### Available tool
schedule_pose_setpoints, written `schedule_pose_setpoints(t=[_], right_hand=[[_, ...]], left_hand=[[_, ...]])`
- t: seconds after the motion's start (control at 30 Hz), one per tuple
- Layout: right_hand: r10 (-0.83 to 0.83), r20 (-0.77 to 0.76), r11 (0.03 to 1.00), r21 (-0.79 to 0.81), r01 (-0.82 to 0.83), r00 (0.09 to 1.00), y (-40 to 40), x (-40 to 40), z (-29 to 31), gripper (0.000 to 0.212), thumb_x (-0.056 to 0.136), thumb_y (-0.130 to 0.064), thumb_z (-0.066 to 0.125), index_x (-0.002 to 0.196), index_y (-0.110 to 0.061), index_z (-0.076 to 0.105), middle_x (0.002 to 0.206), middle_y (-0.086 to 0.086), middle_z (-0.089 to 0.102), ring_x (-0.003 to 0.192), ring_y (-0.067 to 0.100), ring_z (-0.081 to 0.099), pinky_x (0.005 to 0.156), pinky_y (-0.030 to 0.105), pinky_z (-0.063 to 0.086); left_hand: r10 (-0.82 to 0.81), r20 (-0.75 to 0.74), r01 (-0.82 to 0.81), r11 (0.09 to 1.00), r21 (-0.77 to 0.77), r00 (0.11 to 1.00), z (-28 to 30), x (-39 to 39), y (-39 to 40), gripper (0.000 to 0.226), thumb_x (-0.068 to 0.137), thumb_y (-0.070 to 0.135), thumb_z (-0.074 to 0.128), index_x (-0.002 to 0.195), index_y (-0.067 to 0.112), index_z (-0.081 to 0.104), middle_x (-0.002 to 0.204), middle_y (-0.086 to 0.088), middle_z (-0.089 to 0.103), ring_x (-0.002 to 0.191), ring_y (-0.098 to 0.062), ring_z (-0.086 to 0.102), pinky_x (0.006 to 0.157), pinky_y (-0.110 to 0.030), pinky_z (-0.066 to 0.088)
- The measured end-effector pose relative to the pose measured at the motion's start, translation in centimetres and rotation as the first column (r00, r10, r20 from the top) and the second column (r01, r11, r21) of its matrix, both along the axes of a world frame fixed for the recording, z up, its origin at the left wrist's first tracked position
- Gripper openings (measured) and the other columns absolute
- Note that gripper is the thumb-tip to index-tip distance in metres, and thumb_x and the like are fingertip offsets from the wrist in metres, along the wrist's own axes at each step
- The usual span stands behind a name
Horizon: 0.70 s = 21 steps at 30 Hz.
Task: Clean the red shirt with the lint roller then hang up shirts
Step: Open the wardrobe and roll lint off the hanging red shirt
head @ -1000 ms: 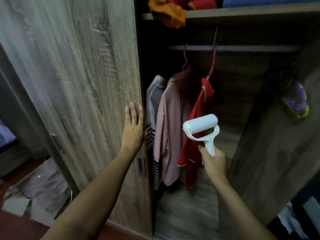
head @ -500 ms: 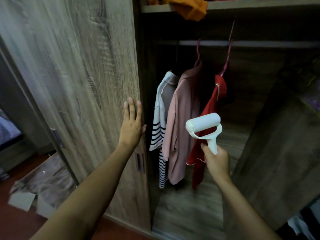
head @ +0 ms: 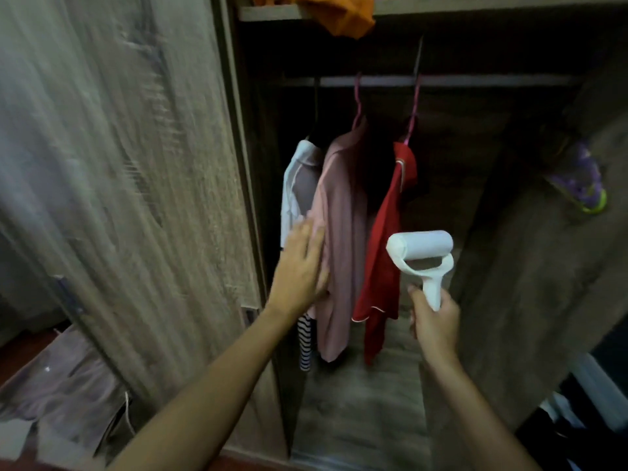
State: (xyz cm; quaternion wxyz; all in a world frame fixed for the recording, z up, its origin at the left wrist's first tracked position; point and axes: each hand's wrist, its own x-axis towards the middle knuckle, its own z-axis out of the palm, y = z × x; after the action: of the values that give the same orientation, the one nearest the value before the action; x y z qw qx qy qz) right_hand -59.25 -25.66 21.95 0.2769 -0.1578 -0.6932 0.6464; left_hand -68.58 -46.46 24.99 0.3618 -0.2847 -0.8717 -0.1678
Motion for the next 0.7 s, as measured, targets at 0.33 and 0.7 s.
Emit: schedule_pose_setpoints(t=[0.33,0.7], right_hand=[[0.032,-0.064,0.999,0.022,-0.03,0.997,5.6,-3.1,1.2,0.011,0.093,-0.032,0.059,0.095,-0.022,0.059,0.064,0.005,0.058,0.043,0.014,0.048,0.039,0.024,0.037],[0.186,-0.12,0.982,-0.003,-0.188,0.975,1.5,-12.2,4.2,0.013,0.094,-0.035,0.055,0.091,-0.022,0.06,0.065,0.002,0.058,0.045,0.014,0.05,0.038,0.022,0.039]], left_hand=[[0.049,0.469,-0.143,0.975,0.168,0.882,-3.0,-2.4,8.9,0.034,0.095,0.036,0.053,0.105,0.004,0.059,0.103,-0.017,0.058,0.1,-0.036,0.056,0.084,-0.041,0.043],[0.323,0.383,-0.489,0.711,0.505,0.865,0.2,-0.6,3.3,0.013,0.1,0.024,0.031,0.104,0.017,0.042,0.074,-0.009,0.058,0.072,-0.037,0.061,0.06,-0.038,0.04]])
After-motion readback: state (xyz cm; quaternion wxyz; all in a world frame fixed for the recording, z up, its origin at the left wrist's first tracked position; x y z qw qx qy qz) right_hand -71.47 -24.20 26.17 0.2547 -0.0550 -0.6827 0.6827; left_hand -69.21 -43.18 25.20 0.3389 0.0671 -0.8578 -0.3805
